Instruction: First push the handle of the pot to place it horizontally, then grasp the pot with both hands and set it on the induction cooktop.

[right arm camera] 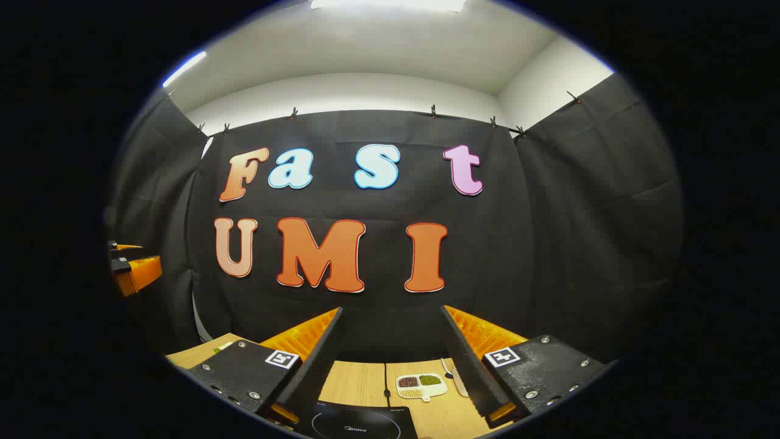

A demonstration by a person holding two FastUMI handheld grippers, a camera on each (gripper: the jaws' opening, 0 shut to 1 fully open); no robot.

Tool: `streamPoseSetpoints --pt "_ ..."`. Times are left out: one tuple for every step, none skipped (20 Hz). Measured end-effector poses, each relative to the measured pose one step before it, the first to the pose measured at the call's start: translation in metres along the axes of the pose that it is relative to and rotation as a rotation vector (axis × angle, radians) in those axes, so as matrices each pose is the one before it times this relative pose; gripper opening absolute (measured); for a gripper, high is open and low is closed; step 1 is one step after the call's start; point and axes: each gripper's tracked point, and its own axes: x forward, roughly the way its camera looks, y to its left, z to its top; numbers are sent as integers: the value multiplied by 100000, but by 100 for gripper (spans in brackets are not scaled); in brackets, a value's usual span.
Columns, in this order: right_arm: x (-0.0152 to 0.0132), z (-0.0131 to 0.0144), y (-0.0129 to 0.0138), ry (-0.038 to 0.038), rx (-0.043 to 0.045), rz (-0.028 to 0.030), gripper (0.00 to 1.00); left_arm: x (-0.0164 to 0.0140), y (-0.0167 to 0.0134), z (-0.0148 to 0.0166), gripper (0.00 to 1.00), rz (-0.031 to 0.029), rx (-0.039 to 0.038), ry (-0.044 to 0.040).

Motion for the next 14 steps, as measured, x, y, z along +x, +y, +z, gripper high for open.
streamPoseSetpoints --pt "-88 78 108 -160 -232 99 95 -61 -45 19 85 -79 131 -51" --pt "-39 -50 19 64 -147 227 95 -79 -39 42 85 -144 49 -49" --pt "-67 16 128 -40 -70 143 95 106 -130 48 85 -120 73 -2" --pt "-19 -8 3 129 -23 129 95 -140 -34 -23 86 -86 28 -188" --pt "-10 -52 90 113 67 244 95 -34 -106 54 85 -78 10 -46" --pt "-99 -49 1 -13 25 103 95 -9 31 -39 85 85 -12 -9" --pt "12 17 56 -30 41 225 95 -20 1 -69 85 57 -41 -18" --pt "-8 -7 104 -12 21 241 95 -117 44 85 85 193 14 -30" --pt "55 -17 135 63 25 404 95 -69 19 104 85 150 20 -175" --pt "19 -26 150 -44 -117 427 95 78 -75 -115 85 148 -28 -41" --pt "71 -12 48 2 -328 300 95 33 18 41 85 224 -187 -29" --pt "95 -31 17 -19 -383 206 95 -210 -43 -146 85 37 -587 220" --pt "141 1 -30 -94 -316 74 95 -45 -27 -187 85 132 -564 497" --pt "111 -28 57 15 -126 217 95 121 5 -153 85 77 -481 515"
